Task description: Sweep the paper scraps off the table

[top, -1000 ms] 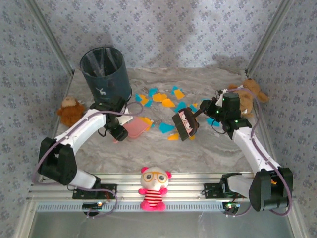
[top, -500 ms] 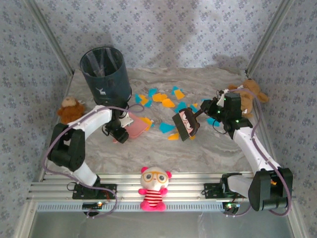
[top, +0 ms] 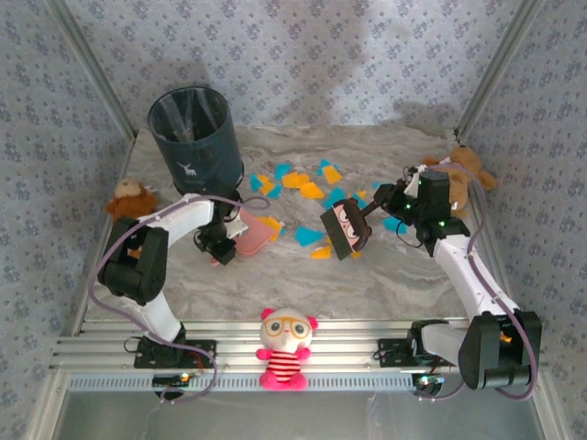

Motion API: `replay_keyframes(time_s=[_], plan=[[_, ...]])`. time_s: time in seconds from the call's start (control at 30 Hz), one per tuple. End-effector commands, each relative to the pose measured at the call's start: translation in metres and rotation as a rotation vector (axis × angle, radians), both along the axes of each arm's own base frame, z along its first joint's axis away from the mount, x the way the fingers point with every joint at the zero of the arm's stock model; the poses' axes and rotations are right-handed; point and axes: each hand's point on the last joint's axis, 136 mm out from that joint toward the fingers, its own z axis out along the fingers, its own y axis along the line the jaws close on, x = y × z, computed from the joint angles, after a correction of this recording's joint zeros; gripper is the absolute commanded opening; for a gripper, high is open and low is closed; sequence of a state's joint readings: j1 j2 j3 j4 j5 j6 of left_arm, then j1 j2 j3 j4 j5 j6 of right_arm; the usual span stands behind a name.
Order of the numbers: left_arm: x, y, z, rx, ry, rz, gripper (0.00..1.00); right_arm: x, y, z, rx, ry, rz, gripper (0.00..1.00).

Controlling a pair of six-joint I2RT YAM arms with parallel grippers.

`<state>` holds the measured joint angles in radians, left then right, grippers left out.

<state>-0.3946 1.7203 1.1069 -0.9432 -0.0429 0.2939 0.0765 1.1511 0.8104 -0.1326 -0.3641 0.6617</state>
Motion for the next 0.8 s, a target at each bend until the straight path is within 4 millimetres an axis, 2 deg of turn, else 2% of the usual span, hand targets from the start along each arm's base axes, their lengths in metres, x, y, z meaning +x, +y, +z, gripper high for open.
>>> replay_keyframes(time_s=[0.0,0.17,0.3,0.43,0.77], plan=[[-0.001,0.003,0.011,0.024,-0.019,-0.016,0.32,-0.001,0.001,0.015,0.011,-0.042,0.017,0.00],[0.007,-0.003,0.036,0.015,-0.107,-0.077,0.30,-0.003,0.000,0.016,0.014,-0.047,0.016,0.00],[0.015,-0.023,0.053,-0.041,-0.159,-0.158,0.30,-0.006,-0.002,0.016,0.014,-0.054,0.007,0.00],[0.018,-0.048,0.050,-0.063,-0.152,-0.294,0.30,-0.010,-0.004,0.014,0.009,-0.051,0.002,0.00],[0.034,-0.109,0.040,-0.152,-0.134,-0.506,0.30,-0.018,-0.015,0.017,-0.010,-0.052,-0.024,0.00]])
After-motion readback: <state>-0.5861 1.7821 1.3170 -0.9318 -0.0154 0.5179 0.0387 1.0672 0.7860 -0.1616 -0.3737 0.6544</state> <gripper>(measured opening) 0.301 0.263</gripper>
